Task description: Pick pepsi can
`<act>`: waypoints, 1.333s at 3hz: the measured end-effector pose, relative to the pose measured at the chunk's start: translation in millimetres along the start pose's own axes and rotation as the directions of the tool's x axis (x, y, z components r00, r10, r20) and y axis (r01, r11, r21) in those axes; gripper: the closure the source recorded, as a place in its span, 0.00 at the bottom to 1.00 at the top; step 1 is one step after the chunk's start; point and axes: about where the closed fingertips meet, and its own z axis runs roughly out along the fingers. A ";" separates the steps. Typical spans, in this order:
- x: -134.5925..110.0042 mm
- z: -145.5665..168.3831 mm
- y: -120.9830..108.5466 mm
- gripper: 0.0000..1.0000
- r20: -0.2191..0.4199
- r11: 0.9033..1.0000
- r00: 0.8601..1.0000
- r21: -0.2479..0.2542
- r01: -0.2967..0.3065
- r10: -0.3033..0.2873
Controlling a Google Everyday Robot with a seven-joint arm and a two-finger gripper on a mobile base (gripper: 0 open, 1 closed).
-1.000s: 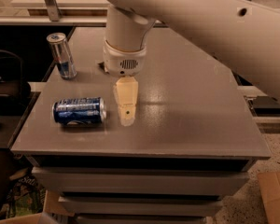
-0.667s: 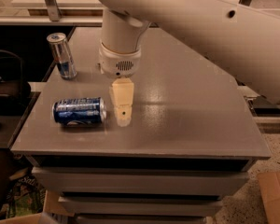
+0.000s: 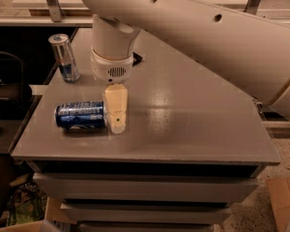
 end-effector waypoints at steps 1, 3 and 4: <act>-13.1 6.4 -2.5 0.00 -0.003 1.000 1.000 0.002 0.020 -0.020; -28.6 18.0 -3.3 0.18 0.006 0.999 0.999 -0.008 0.048 -0.048; -32.0 22.9 -1.9 0.40 0.013 0.998 0.998 -0.016 0.054 -0.054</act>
Offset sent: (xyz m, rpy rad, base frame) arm -0.0081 0.0357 -0.0130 -0.0028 0.0034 0.0559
